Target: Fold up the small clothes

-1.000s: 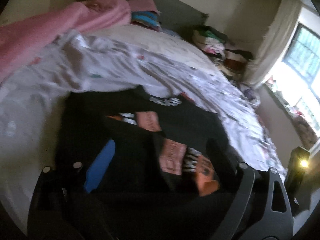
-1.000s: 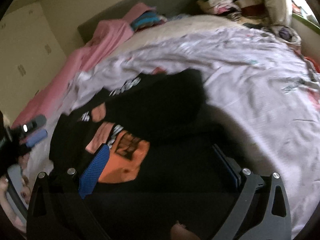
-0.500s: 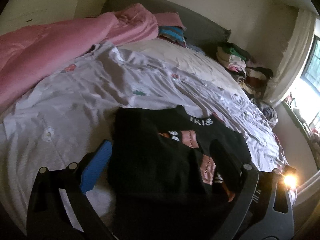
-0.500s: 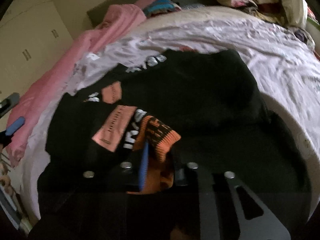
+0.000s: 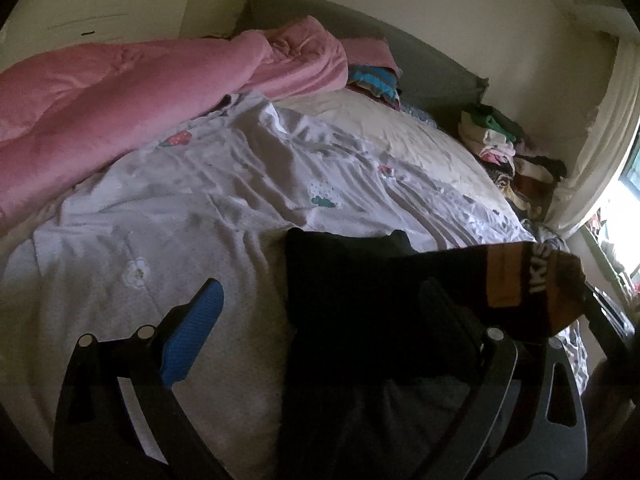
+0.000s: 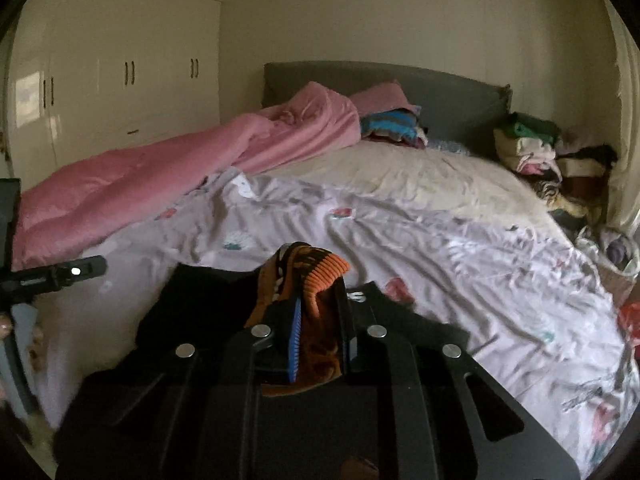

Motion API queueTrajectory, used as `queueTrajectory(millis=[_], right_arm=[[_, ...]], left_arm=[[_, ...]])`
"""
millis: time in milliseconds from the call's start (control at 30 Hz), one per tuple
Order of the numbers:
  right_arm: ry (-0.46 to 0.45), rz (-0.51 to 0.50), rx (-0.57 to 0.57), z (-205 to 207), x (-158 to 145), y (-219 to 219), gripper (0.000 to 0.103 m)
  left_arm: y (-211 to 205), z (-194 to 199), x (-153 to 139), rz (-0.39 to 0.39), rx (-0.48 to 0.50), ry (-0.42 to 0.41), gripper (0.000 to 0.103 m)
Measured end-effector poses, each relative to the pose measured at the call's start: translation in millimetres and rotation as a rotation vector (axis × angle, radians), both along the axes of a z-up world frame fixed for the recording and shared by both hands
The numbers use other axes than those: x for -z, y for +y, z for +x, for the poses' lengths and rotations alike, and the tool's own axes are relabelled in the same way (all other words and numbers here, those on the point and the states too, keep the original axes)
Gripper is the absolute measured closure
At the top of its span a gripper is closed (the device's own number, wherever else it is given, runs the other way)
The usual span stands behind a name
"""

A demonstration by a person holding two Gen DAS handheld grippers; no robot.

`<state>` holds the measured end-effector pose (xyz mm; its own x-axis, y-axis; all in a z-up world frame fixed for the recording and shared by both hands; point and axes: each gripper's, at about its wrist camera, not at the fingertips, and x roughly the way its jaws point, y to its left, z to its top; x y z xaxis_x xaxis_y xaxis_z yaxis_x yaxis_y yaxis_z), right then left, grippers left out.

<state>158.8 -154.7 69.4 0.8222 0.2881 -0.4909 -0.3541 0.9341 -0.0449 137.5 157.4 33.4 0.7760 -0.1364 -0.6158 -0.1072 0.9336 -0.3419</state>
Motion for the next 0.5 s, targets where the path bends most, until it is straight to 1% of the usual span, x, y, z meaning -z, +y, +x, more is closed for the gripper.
queueTrajectory(millis=[233,367,500], right_arm=[[0.026,-0.061,0.116,12.4,29.3,-30.9,0.089],[0.051,-0.077,0.142,11.6,47.3,-37.7,0.089],[0.070,-0.091,0.158,10.3,58.5,-39.4,0.089]], left_arm=[[-26.4,12.3,12.3,0.060,0.061,0.042,0.011],[-47.5,19.9,18.5,0.099,0.102,0.049,0.011],[-63.7,28.4,22.7,0.122,0.136,0.059,0.011]])
